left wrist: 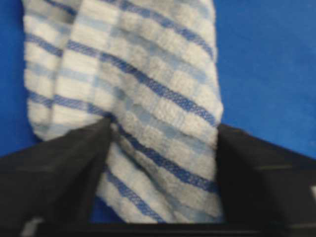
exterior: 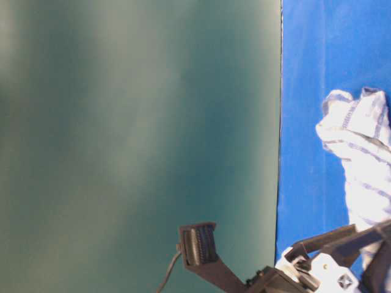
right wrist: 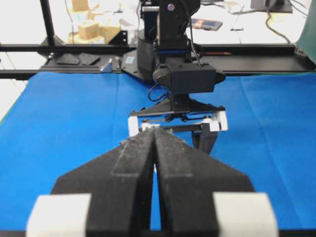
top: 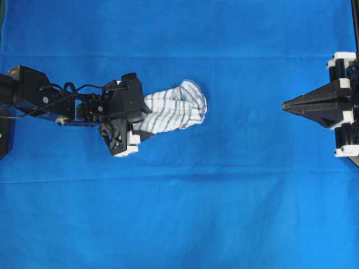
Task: Hand over the towel.
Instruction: 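Close the left gripper on the towel's left edge, then lift the towel with the left gripper toward the table center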
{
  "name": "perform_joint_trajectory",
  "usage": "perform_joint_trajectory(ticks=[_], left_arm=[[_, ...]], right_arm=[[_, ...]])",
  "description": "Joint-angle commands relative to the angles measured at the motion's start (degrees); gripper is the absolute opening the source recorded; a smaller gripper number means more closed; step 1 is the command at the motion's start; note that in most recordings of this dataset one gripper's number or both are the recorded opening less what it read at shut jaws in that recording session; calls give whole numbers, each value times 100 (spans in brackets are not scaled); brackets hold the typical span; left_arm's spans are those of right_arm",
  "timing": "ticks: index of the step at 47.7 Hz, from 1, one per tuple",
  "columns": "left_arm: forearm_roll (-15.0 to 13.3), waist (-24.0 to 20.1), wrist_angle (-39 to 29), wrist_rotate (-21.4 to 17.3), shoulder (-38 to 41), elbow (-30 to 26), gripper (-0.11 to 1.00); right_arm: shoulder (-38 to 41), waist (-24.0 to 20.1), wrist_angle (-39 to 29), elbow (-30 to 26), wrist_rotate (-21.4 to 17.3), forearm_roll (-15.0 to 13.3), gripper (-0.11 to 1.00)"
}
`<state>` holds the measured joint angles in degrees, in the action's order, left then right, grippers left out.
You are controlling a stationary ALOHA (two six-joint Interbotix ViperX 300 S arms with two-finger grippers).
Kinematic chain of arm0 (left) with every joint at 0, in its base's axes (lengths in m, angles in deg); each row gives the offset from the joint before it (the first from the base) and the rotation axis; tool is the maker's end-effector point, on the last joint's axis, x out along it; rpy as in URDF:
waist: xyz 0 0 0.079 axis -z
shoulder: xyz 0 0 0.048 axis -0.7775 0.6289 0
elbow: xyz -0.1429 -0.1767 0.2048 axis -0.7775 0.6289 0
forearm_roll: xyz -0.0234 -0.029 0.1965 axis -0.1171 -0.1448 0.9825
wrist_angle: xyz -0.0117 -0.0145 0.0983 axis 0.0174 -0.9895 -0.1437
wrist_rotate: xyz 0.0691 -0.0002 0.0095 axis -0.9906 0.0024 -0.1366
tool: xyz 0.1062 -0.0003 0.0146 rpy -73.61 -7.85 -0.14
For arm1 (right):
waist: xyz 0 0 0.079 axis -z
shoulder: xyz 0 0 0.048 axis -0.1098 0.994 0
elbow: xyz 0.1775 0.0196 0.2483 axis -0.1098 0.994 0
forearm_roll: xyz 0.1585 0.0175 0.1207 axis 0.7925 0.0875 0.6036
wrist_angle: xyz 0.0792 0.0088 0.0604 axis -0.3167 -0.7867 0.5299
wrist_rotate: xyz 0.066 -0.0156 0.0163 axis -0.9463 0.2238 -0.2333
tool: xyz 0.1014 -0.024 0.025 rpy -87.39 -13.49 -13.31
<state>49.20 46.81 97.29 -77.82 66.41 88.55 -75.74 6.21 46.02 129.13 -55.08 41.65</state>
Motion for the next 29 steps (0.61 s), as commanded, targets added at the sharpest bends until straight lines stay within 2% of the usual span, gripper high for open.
perform_joint_trajectory(ticks=[1,5,8,20,29], left_arm=[[0,-9,-132,-53,-325,-141,49],[0,-26,-237,-141,-615,-202,25],[0,-35,-316,-202,-861,-264,13],[0,-149,-967,-439,-1995,-712,12],[0,-158,-1028,-580,-2672,-1020,12]], right_arm=[[26,-18,44,-167,9,9,0],[26,-9,44,-176,9,9,0],[18,-9,44,-193,9,0,0],[26,9,53,-246,35,0,0],[26,18,88,-246,53,-9,0]])
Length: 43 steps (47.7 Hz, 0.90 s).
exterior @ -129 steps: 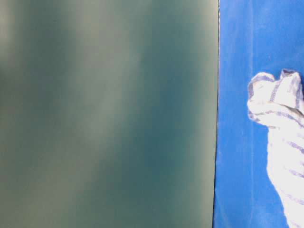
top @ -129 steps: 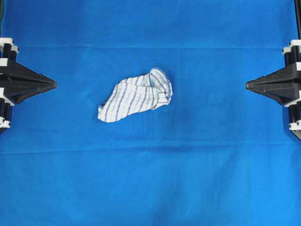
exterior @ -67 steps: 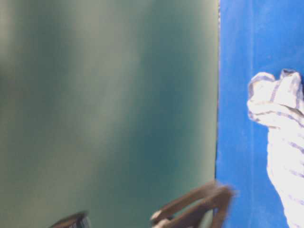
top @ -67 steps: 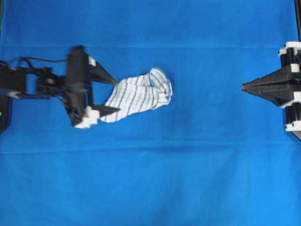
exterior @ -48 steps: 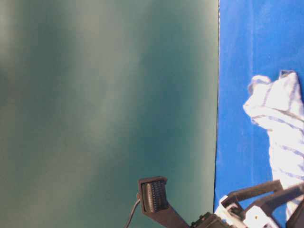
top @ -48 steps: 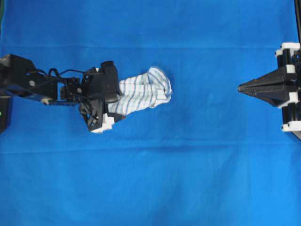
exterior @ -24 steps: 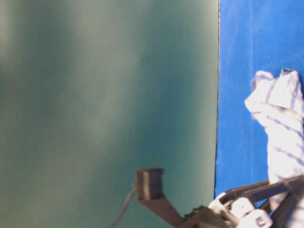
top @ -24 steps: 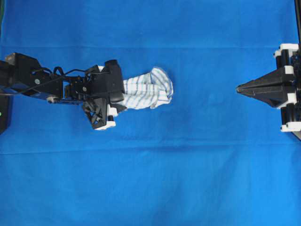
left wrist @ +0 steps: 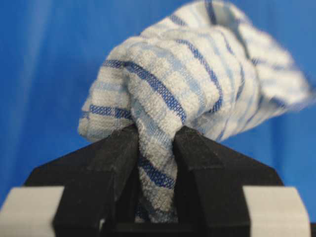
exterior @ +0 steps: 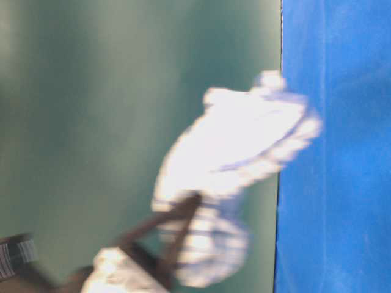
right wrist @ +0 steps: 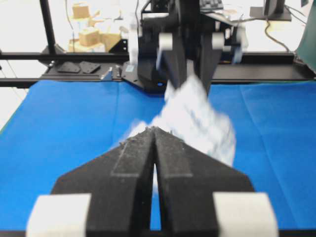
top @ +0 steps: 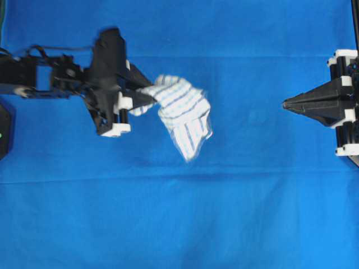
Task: Hand over the towel.
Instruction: 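Lift the towel with the left gripper toward the table center, then move the right gripper to the held towel and grasp it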
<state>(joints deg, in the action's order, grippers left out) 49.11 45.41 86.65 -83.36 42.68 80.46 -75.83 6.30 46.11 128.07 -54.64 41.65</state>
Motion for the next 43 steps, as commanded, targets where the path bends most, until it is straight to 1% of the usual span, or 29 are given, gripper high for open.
perform_joint_trajectory(ticks=[1,7,11,14,33,43], left_arm=[[9,-18,44,-44,-352,-229,12],[9,-18,404,-88,-598,-211,12],[9,-18,773,-88,-650,-141,12],[9,-9,896,-88,-668,-114,12],[9,-9,905,-88,-668,-114,12],[9,-9,914,-88,-650,-123,12]], right_arm=[[35,18,88,-132,9,-9,0],[70,9,237,-123,35,-35,0],[123,18,343,-114,44,-62,0],[176,18,396,-114,44,-70,0],[264,26,404,-167,53,-70,0],[606,35,387,-492,-44,-44,0]])
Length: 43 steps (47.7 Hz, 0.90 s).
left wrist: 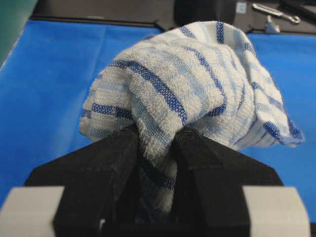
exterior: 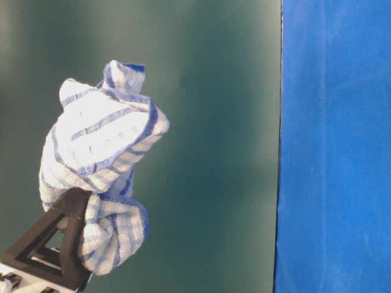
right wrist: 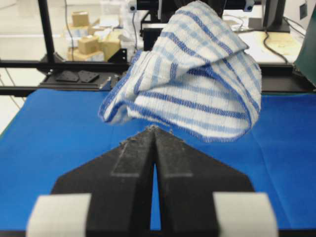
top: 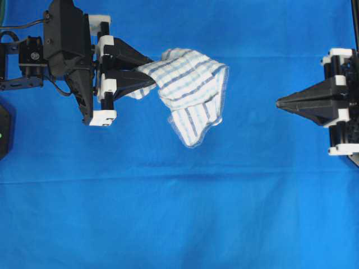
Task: Hand over the towel.
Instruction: 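Move the right gripper to the held towel and grasp it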
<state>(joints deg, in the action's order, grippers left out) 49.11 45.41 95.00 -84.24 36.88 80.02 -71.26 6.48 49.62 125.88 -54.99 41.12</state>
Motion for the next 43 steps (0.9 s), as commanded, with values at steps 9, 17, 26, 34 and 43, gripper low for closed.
perform_joint_trajectory(ticks=[9,17,26,34,43], left_arm=[[9,-9,70,0,-62,-88,12],[9,-9,70,0,-53,-97,12],[9,-9,70,9,-44,-79,12],[9,-9,70,9,-53,-62,12],[9,-9,70,9,-44,-62,12]], right_arm=[[756,123,62,-809,-9,18,1],[1477,299,53,-1354,-9,44,38],[2329,431,62,-2004,-18,123,72],[3032,439,70,-2566,-26,167,72],[3612,448,-44,-3067,-18,193,72]])
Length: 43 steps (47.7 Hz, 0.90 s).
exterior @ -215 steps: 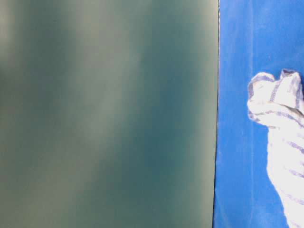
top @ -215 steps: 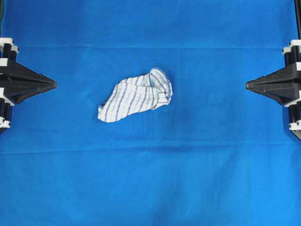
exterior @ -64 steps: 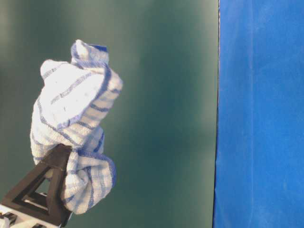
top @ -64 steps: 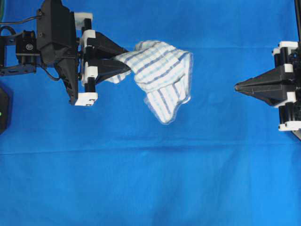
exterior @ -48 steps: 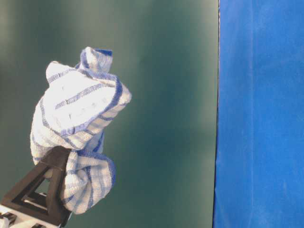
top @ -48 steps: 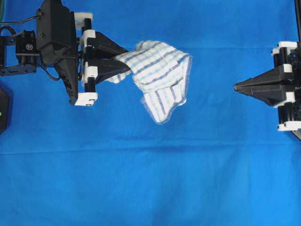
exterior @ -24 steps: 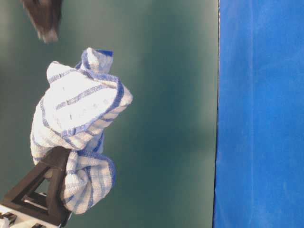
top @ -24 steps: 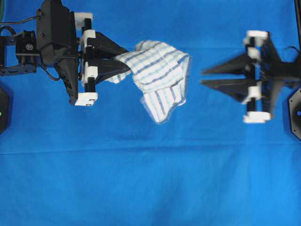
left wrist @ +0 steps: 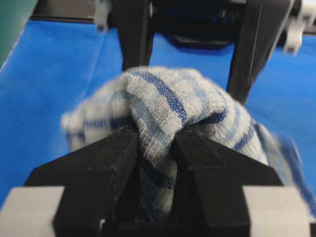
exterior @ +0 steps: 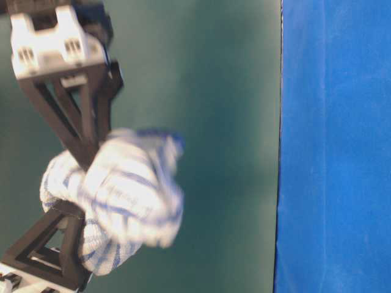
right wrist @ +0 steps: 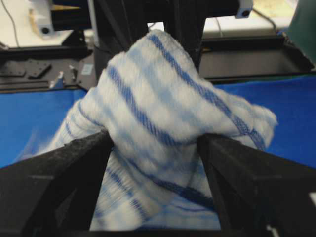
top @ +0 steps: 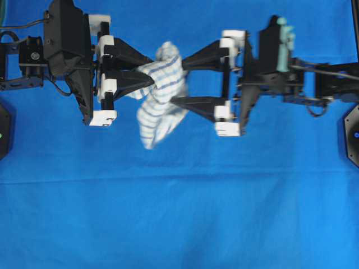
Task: Hand over the towel.
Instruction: 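Move the right gripper to the held towel and grasp it, then open the left gripper to release the towel to the right gripper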
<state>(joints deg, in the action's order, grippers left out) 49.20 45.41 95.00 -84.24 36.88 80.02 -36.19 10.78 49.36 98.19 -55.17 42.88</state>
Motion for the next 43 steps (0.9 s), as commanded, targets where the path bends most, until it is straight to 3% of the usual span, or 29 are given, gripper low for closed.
perform_joint_trajectory(ticks=[1,19,23,30,43], left_arm=[[0,-9,70,0,-44,-62,12],[-9,-9,88,0,-62,-53,12],[0,-9,105,0,-53,-53,12],[0,0,132,0,-35,-70,12],[0,0,211,0,-35,-70,12]], right_arm=[[149,18,-26,-343,0,18,72],[334,35,-149,-492,9,18,68],[316,44,-158,-501,35,0,59],[316,35,-229,-492,79,-26,26],[316,44,-229,-492,97,-35,26]])
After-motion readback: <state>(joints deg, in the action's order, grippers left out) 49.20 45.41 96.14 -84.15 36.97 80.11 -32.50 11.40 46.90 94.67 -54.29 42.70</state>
